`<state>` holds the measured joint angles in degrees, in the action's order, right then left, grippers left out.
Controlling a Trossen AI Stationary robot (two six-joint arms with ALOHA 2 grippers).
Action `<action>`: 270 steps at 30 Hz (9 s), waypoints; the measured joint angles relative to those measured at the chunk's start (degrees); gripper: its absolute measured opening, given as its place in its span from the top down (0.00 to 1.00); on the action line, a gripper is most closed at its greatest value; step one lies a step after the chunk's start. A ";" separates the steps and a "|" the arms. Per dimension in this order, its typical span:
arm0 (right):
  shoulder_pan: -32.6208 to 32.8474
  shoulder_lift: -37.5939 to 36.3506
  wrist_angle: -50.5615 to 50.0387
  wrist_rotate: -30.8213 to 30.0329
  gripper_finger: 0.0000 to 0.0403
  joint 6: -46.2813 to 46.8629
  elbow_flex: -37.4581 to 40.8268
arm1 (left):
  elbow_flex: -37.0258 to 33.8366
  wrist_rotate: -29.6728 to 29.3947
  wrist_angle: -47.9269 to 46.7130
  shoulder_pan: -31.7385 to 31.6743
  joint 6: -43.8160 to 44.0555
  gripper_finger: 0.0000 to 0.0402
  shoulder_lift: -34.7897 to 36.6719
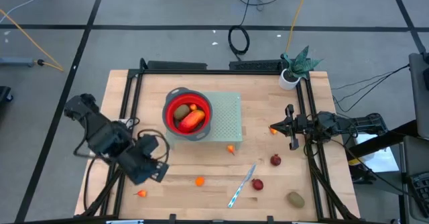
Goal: Pick & Place Fruit
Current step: Put the orange pear into the red strainer bowl on the shelf
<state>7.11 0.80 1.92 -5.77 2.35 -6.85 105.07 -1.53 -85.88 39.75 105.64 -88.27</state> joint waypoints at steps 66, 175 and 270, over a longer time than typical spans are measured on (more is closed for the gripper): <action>0.00 0.00 0.01 -0.14 1.00 0.00 0.00 | -51.53 5.76 40.95 20.13 -37.76 0.34 -0.02; 0.00 0.00 0.01 -0.19 1.00 0.00 0.00 | -55.79 -69.23 130.76 4.15 -38.64 0.72 11.47; 0.00 0.00 0.03 -0.19 1.00 0.00 0.00 | -23.22 -5.36 32.12 -48.74 -78.10 0.72 4.79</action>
<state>7.11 0.80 1.96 -5.96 2.35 -6.85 81.85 -6.89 -53.76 -8.99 27.54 -83.48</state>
